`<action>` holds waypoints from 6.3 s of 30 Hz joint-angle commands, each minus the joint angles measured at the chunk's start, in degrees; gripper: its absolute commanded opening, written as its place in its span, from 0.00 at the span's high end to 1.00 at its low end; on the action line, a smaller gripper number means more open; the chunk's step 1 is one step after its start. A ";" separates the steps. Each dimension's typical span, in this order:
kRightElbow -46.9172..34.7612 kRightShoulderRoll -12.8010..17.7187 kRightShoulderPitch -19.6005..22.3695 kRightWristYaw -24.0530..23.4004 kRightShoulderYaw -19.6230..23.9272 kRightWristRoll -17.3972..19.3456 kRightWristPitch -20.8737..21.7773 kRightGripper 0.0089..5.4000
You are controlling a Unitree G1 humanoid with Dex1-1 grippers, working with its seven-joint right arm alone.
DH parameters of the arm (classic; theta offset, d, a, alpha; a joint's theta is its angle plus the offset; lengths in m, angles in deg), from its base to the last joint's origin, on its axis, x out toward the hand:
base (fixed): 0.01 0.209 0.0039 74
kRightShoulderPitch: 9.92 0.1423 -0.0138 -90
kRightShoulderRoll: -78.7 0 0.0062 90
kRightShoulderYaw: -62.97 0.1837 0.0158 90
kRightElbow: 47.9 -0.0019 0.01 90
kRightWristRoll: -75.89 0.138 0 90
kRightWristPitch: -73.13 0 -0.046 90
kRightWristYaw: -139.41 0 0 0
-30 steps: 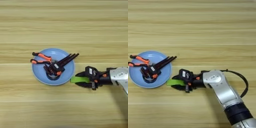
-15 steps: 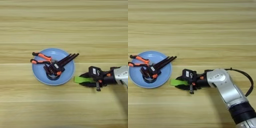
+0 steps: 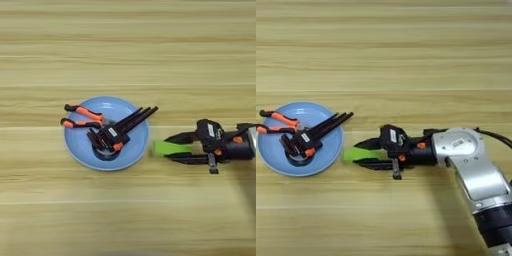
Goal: Move the objects on the table
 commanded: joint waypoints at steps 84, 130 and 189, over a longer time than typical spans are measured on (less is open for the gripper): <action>10.18 -23.10 20.55 -23.94 4.99 1.71 0.51 0.01; 10.37 -20.33 15.27 -20.12 5.53 7.21 6.11 0.01; 27.27 -21.53 16.67 -14.02 -5.07 -6.92 12.31 0.49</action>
